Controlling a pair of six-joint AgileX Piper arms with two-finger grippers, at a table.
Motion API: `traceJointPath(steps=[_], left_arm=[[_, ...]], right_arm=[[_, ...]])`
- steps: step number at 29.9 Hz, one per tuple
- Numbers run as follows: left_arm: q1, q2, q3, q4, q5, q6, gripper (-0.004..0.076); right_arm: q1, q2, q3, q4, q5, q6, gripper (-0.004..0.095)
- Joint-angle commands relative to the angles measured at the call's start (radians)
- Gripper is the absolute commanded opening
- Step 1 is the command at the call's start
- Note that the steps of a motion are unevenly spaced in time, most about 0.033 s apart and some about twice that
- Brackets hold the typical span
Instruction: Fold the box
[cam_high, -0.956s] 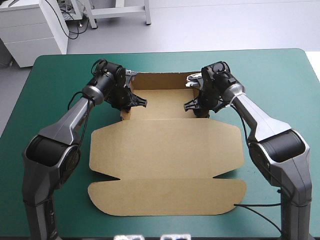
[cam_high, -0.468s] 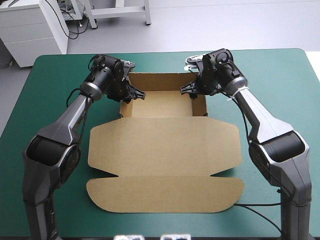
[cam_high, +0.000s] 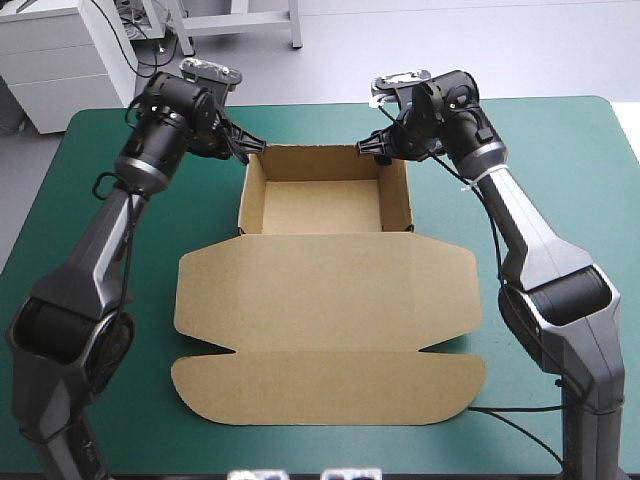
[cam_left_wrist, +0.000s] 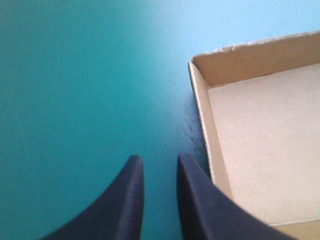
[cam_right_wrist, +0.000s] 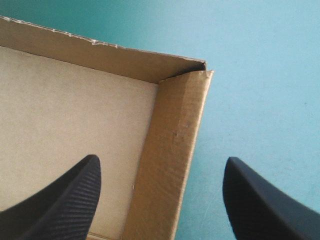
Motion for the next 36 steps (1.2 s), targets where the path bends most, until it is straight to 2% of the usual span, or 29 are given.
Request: traceJointPath(steps=[1,7,12,21,29,36], left_arm=[[-0.001,-0.135,-0.034,0.021,0.041,0.002,0.0001],[-0.001,-0.279,0.030,-0.072,0.043,0.002,-0.0007],[-0.001,-0.444,0.195,-0.118,0.043,0.057,-0.0007],[-0.001,-0.827,0.615,-0.090,0.032,0.055,-0.0007],[-0.001,-1.146,0.937,-0.076,-0.069,0.057,-0.0007],[-0.001,-1.360,1.212,-0.076,-0.265,0.054,-0.0007]], right_arm=[[-0.003,-0.089,-0.033,-0.003,-0.002,0.009,0.0644],[-0.003,-0.110,-0.033,0.019,-0.002,0.011,0.0644],[-0.003,-0.110,-0.031,0.094,0.000,-0.019,0.0644],[-0.003,-0.108,0.082,-0.027,-0.002,-0.023,0.0644],[-0.003,-0.057,0.153,-0.041,-0.011,-0.023,0.0644],[-0.003,-0.013,0.157,0.012,-0.002,-0.023,0.0644]])
